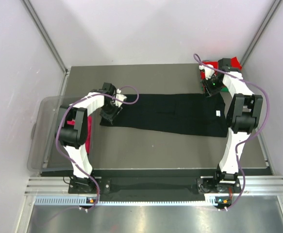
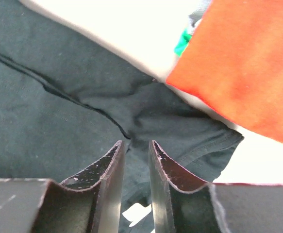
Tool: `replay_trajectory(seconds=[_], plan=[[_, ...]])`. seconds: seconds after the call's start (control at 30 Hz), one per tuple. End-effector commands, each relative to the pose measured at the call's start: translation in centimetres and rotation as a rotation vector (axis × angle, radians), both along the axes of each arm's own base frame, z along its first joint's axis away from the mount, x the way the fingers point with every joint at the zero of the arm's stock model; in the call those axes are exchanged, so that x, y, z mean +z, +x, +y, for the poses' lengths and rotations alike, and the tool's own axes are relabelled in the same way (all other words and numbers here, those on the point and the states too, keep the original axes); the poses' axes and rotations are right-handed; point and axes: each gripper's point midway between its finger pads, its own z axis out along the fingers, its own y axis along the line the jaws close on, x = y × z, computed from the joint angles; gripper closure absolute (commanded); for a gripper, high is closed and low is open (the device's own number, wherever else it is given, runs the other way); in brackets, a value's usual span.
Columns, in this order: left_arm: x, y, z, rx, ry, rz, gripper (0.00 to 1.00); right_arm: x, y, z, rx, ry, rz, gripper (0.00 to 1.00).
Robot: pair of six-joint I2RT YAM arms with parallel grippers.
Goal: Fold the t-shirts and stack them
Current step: Fold the tshirt
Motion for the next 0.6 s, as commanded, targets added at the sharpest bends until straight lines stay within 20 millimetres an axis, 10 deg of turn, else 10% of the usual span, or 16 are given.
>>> replay_trajectory(seconds=[0.0, 0.57], plan=[[-0.2, -0.5, -0.2, 0.006, -0.017, 0.001, 0.56, 2.6, 2.1, -0.6, -0.045, -0.002, -0.094, 0.74], [-0.9, -0.7, 0.2, 0.009, 0.001, 0.016, 0.56, -2.0, 4.1, -5.5, -0.194, -0.015, -0.030, 0.80]])
